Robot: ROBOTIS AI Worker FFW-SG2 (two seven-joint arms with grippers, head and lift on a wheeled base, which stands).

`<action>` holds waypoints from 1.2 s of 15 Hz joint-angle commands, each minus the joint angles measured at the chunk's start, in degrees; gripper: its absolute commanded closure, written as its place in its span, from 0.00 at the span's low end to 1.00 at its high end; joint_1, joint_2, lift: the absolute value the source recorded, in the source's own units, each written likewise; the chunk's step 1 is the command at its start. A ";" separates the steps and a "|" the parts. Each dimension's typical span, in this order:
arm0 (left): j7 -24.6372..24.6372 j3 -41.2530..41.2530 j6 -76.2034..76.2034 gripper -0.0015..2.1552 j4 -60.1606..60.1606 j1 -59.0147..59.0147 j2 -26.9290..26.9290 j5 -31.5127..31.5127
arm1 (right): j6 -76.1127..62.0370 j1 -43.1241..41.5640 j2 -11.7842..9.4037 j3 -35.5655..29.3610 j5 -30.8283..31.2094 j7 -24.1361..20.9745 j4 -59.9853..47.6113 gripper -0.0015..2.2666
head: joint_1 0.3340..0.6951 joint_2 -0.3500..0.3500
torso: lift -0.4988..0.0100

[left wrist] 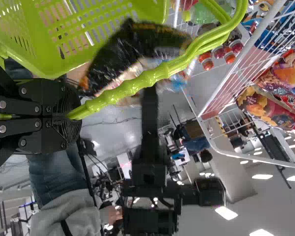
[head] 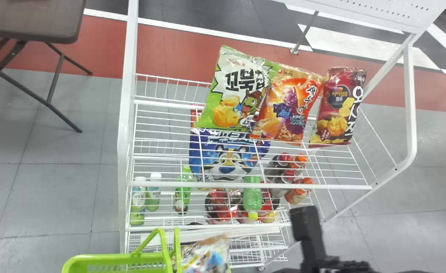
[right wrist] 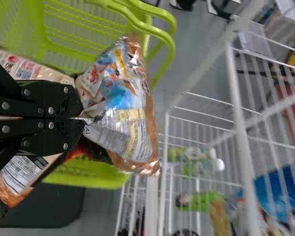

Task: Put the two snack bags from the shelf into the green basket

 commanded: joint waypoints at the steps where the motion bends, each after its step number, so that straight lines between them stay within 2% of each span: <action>1: 0.00 -0.22 0.35 0.99 -0.46 0.11 0.00 -0.17 | 1.88 -0.68 -0.85 6.36 1.87 -0.88 2.71 0.98 | 1.00 0.00 | 0.97; 5: 0.09 -1.02 0.88 0.99 -0.81 0.11 0.00 -0.79 | 1.88 -4.38 -1.12 14.97 3.89 -3.43 8.33 0.97 | 1.00 0.00 | 0.97; 6: 0.09 -1.02 0.88 0.99 -0.81 0.11 0.00 -0.79 | 1.88 -5.52 -1.12 15.85 3.80 -3.61 9.74 0.89 | 1.00 0.00 | 0.97; 7: 0.09 -1.02 0.88 0.99 -0.81 0.11 0.00 -0.87 | 1.88 -6.40 -1.12 16.11 3.63 -3.52 10.35 0.52 | 1.00 0.00 | 0.97; 8: 0.09 -0.93 0.88 0.99 -0.81 0.11 0.00 -0.87 | 1.88 -6.48 -1.12 15.94 3.63 -3.52 10.27 0.01 | 1.00 0.00 | 0.97; 12: 0.00 -0.66 0.88 0.99 -0.72 0.02 0.00 -0.87 | 1.88 -5.69 -1.12 12.07 3.45 -2.99 6.31 0.02 | 1.00 0.00 | 0.97; 15: -0.18 -0.66 0.88 0.99 -0.46 -0.24 0.00 -0.79 | 1.88 -4.46 -1.12 5.39 1.43 -2.55 3.06 0.04 | 1.00 0.00 | 0.97; 18: -0.35 -0.66 0.88 0.99 -0.37 -0.24 0.00 -0.79 | 1.88 -4.73 -0.24 -2.08 -1.65 -2.82 1.21 0.04 | 1.00 0.00 | 0.97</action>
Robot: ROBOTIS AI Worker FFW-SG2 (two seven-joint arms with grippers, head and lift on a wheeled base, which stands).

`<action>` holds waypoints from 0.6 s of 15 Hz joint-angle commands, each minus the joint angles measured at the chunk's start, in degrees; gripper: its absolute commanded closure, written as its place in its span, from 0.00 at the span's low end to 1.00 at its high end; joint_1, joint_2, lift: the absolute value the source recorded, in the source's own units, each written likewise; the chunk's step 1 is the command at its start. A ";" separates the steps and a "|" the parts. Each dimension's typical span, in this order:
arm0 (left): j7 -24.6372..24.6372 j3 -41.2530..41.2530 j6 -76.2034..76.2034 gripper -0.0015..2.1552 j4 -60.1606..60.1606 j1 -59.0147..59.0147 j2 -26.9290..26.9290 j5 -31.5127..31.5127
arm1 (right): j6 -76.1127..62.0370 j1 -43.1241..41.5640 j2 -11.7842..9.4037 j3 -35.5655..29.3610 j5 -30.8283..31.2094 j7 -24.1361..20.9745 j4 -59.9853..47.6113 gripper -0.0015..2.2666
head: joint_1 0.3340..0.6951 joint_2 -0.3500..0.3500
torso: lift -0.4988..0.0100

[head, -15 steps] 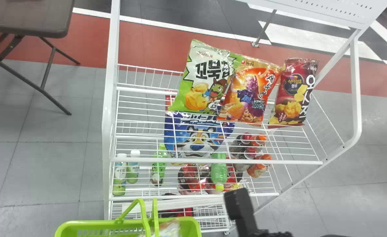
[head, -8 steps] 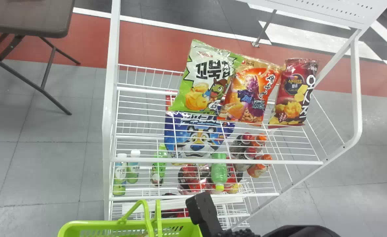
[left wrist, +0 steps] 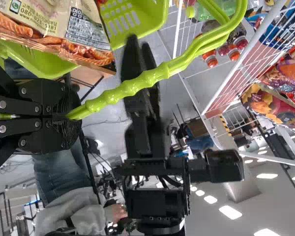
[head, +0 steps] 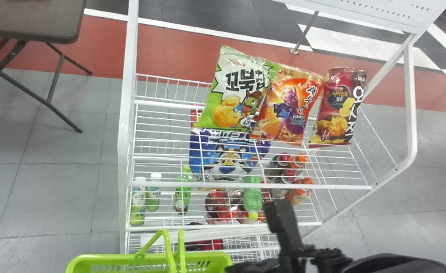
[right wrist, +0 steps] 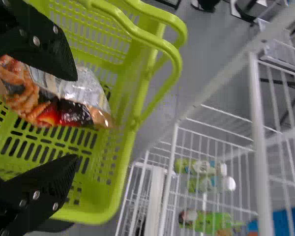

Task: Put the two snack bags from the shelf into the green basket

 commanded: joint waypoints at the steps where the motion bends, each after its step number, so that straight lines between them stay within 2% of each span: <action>1: -0.09 0.00 0.03 0.99 0.09 0.05 0.00 0.00 | 1.88 -1.04 1.45 -6.45 -3.50 -0.01 -0.60 0.04 | 1.00 0.00 | 0.97; 3: -0.09 -0.18 -0.14 0.99 -0.08 0.23 0.09 0.00 | 1.88 -1.74 3.03 -10.75 -5.43 -0.19 -0.51 0.04 | 1.00 0.00 | 0.97; 5: -0.18 -0.44 -0.14 0.99 -0.17 0.40 0.09 0.00 | -12.30 -2.27 4.61 -13.48 -6.31 -0.37 1.16 0.04 | 1.00 0.00 | 0.97; 9: -0.26 -0.53 -0.14 0.99 -0.44 0.76 0.27 0.00 | -42.36 -4.11 4.61 -15.50 -8.15 -2.30 9.95 0.04 | 1.00 0.00 | 0.97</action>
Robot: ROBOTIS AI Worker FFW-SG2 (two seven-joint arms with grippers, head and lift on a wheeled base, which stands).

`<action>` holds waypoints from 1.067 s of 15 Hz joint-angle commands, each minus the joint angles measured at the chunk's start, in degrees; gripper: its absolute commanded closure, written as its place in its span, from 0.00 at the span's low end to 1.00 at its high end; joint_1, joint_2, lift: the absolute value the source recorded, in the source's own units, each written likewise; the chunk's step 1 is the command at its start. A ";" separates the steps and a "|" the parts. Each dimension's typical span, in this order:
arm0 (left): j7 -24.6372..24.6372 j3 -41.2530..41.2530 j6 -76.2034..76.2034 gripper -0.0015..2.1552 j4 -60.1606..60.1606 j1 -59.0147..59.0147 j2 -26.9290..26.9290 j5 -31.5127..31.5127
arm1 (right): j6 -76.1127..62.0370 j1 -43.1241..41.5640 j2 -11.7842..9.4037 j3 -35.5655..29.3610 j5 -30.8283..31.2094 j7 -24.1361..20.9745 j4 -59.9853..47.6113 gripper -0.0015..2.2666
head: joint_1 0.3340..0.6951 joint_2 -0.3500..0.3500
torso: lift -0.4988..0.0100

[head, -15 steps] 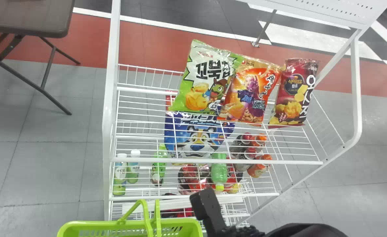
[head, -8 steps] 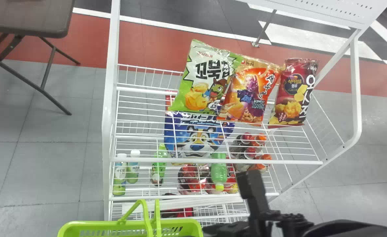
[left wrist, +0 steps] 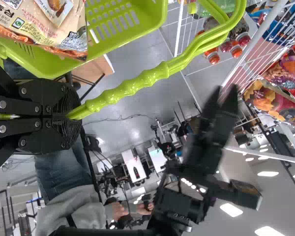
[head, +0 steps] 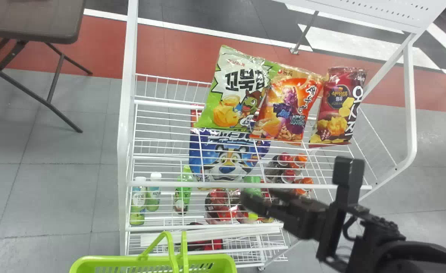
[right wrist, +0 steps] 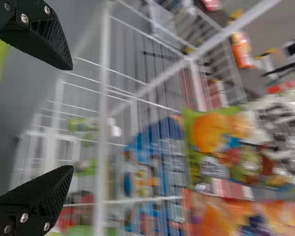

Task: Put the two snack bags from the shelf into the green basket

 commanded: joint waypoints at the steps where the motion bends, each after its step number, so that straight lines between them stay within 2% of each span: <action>1: -0.09 -0.02 0.00 0.99 -0.09 0.20 0.06 0.00 | -17.59 -1.65 0.01 -0.66 -0.23 -1.09 6.54 0.04 | 1.00 0.00 | 0.97; 7: 0.00 0.25 0.00 0.98 -0.09 0.38 0.06 -0.09 | -43.08 -9.03 -0.87 -1.10 1.88 -1.09 21.66 0.04 | 1.00 0.00 | 0.97; 13: 0.09 0.60 0.18 0.98 -0.09 0.47 0.06 0.00 | -44.49 -18.70 -4.91 -1.36 6.37 -3.55 35.11 0.04 | 1.00 0.00 | 0.97; 16: 0.18 0.69 0.18 0.98 0.17 0.47 -0.03 0.00 | -44.84 -21.34 -5.97 -0.66 7.51 -3.73 38.71 0.04 | 1.00 0.00 | 0.97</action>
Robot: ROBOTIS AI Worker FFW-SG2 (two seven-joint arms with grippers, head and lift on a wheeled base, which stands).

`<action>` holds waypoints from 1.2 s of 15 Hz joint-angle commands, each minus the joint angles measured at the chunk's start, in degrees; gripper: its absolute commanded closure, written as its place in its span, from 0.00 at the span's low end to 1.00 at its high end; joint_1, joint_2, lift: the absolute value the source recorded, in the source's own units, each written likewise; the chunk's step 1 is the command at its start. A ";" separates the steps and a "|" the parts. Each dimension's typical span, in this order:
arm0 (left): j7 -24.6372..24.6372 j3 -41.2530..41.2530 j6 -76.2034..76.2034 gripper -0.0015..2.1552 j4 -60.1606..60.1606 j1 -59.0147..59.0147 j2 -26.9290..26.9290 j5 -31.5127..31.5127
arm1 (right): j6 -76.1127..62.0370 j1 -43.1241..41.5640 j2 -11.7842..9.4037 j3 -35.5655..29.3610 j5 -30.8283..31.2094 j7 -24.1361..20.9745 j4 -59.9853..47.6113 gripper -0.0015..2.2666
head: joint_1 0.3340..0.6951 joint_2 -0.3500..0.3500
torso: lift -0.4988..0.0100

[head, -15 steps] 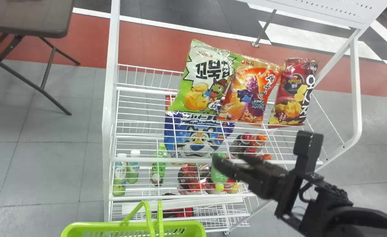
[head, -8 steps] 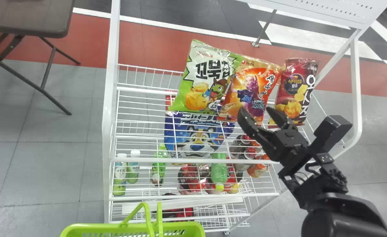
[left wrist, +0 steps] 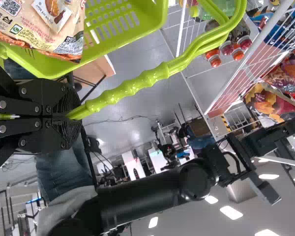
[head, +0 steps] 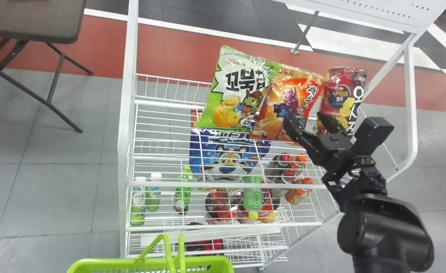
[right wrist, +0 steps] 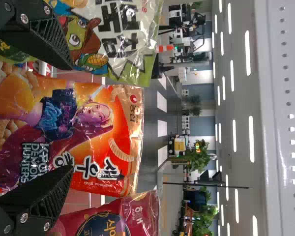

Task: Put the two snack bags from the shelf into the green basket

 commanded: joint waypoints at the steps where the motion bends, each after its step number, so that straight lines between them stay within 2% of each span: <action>1: -0.08 0.22 0.00 0.98 0.14 0.00 -0.06 0.06 | 0.05 -1.90 -0.41 0.48 1.04 -0.47 2.39 0.04 | 1.00 0.00 | 0.97; 15: -0.79 1.71 0.00 0.98 -0.12 0.35 0.20 0.68 | 0.40 -13.50 -2.34 5.31 8.07 -3.37 17.16 0.05 | 1.00 0.00 | 0.97; 16: -0.79 1.71 0.00 0.98 -0.12 0.35 0.20 0.68 | 0.58 -13.94 -2.70 6.01 8.69 -3.46 18.12 0.07 | 1.00 0.00 | 0.97; 17: -0.79 1.80 0.00 0.98 -0.12 0.35 0.20 0.68 | 0.93 -14.21 -2.70 6.10 8.95 -3.46 18.48 0.13 | 1.00 0.00 | 0.97; 18: -0.79 2.06 0.00 0.98 -0.12 0.35 0.11 0.68 | 1.28 -14.21 -2.78 6.10 8.95 -3.37 18.65 0.24 | 1.00 0.00 | 0.97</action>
